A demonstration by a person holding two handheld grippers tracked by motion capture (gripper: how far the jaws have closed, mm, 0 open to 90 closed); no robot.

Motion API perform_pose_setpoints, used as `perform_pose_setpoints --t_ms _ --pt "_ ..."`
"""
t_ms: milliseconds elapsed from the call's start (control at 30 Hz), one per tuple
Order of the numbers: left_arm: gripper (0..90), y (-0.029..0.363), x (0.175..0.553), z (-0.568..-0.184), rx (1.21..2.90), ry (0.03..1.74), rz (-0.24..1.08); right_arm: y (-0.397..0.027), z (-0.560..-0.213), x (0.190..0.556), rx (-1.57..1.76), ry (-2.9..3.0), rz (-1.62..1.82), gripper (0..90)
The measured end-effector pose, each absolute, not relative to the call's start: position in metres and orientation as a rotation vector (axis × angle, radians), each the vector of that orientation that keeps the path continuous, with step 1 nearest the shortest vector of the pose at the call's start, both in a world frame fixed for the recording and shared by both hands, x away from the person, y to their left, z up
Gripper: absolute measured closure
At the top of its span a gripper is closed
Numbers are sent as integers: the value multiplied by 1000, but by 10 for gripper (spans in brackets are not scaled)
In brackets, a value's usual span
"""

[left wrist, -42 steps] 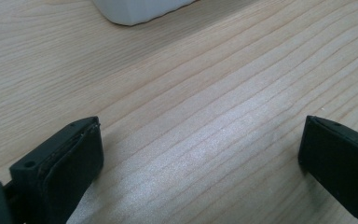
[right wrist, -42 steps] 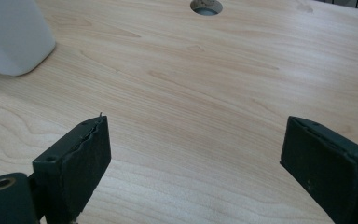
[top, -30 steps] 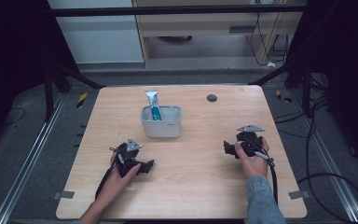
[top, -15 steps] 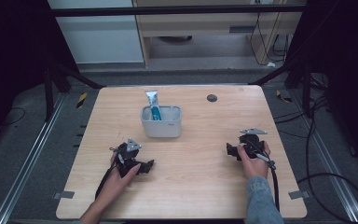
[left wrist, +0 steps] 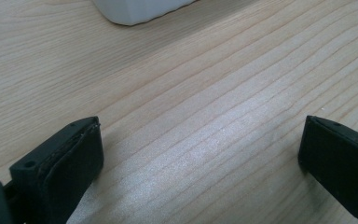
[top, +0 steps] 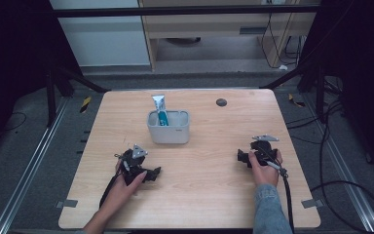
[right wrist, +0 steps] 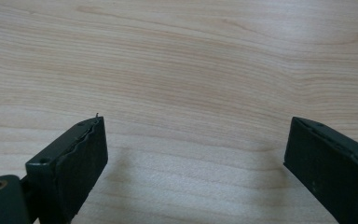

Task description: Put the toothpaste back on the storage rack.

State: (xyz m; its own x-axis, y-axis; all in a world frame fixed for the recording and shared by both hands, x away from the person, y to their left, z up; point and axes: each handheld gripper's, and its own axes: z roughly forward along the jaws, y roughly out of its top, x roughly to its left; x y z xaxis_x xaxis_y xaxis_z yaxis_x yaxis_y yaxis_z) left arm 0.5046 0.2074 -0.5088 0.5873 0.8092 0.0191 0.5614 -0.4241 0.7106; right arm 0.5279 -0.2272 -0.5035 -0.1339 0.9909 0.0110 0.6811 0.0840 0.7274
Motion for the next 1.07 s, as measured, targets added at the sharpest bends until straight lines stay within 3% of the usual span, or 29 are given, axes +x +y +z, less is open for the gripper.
perform_pose_setpoints --t_ms 1067 --pt "0 208 504 -509 2147 1080 476 -226 -512 531 1680 1832 789 3"
